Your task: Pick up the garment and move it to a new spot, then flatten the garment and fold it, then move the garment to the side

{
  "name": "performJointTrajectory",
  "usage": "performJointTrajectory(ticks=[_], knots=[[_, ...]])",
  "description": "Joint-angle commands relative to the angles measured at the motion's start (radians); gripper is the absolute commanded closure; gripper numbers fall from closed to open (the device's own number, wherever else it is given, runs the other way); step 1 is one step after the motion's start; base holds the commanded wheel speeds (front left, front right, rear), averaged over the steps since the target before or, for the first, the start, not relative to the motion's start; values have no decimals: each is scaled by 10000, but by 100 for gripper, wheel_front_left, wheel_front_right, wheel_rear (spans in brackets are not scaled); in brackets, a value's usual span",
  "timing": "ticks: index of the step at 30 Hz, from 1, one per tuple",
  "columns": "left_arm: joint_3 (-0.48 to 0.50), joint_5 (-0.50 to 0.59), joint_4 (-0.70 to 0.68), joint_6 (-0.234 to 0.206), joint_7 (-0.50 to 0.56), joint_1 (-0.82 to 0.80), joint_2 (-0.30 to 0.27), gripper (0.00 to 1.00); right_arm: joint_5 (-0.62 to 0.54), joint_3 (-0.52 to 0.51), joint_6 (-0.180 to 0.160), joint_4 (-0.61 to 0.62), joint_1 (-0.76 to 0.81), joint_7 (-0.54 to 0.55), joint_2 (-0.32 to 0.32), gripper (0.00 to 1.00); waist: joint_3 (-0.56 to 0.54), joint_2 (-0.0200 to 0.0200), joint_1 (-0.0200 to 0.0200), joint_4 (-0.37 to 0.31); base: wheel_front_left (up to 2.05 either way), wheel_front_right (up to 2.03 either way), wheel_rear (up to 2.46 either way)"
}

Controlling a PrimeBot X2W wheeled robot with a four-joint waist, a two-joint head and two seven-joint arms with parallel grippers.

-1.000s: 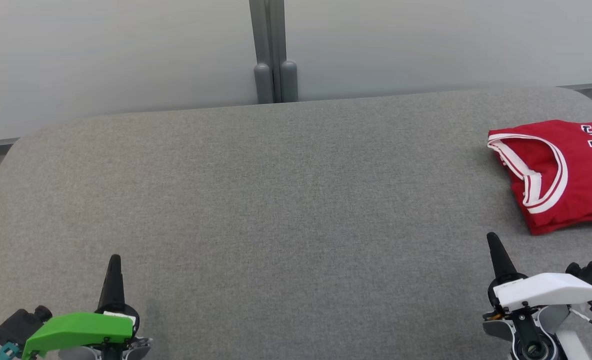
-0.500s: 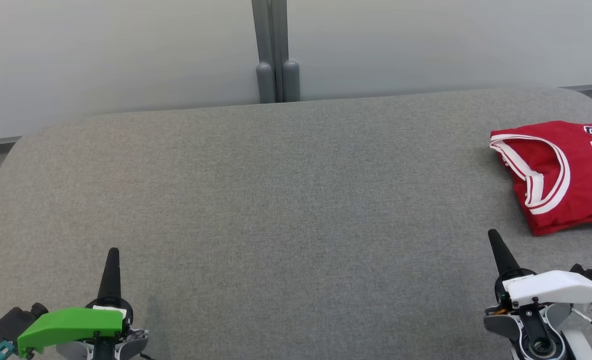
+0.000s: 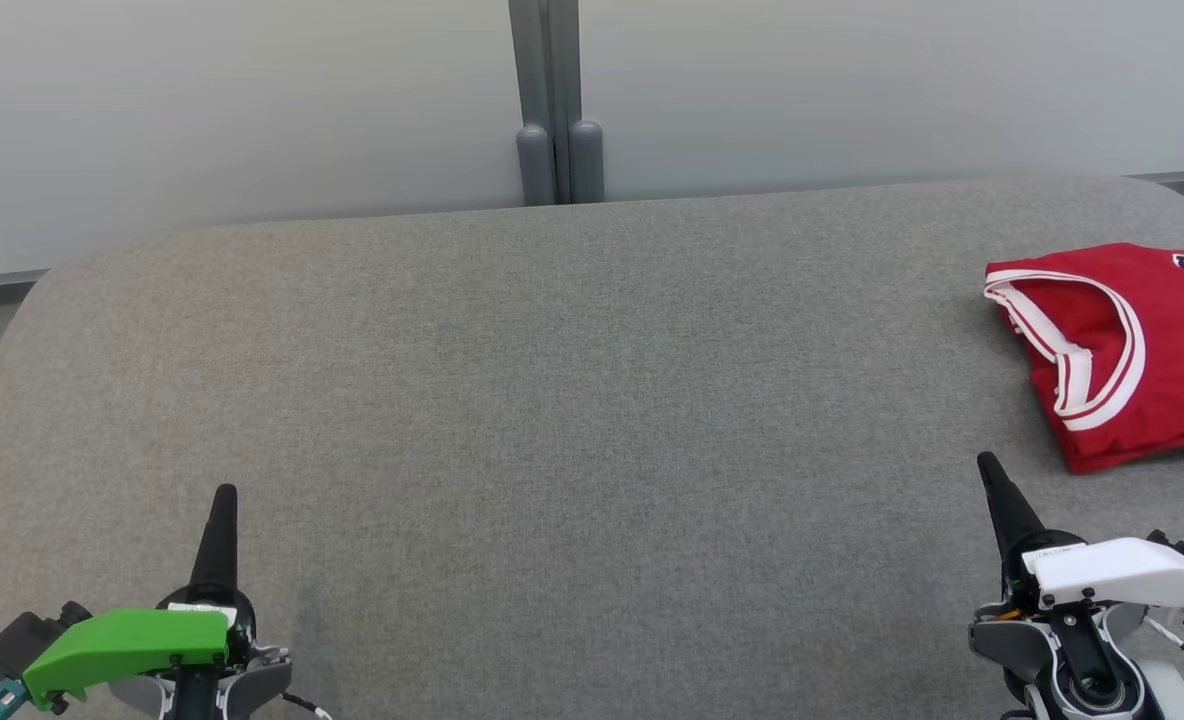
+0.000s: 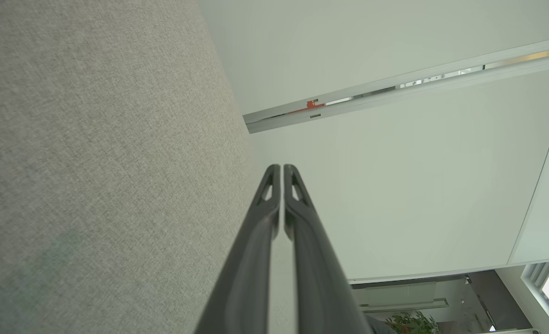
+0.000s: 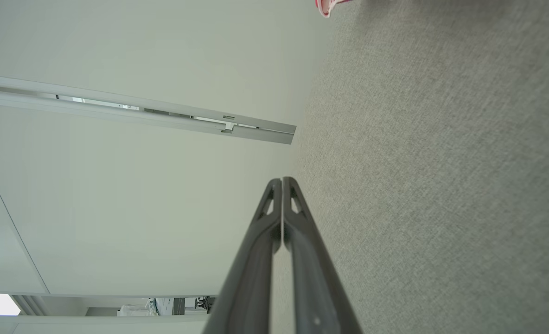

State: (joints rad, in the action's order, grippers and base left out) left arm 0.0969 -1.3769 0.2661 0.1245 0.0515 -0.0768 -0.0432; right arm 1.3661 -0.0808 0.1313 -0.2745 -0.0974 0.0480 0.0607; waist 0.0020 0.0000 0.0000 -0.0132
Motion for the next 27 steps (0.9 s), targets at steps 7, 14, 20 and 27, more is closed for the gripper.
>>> performJointTrajectory(ticks=[7,14,20,27], knots=[[85,-663,-110,73,180,-259,-92,100,704,-113,-3,150,-162,208,-20,100,3,0,0,28,0,0,0],[117,-1152,-146,74,301,-310,-95,100,1194,-184,-4,201,-161,343,-45,100,5,0,0,55,0,0,0],[142,-1568,-176,79,425,-319,-99,100,1619,-239,-4,243,-140,467,-61,100,7,0,0,78,0,0,0],[170,-1991,-202,85,539,-372,-102,100,2077,-301,-3,290,-137,586,-88,100,9,0,0,104,0,0,0]])
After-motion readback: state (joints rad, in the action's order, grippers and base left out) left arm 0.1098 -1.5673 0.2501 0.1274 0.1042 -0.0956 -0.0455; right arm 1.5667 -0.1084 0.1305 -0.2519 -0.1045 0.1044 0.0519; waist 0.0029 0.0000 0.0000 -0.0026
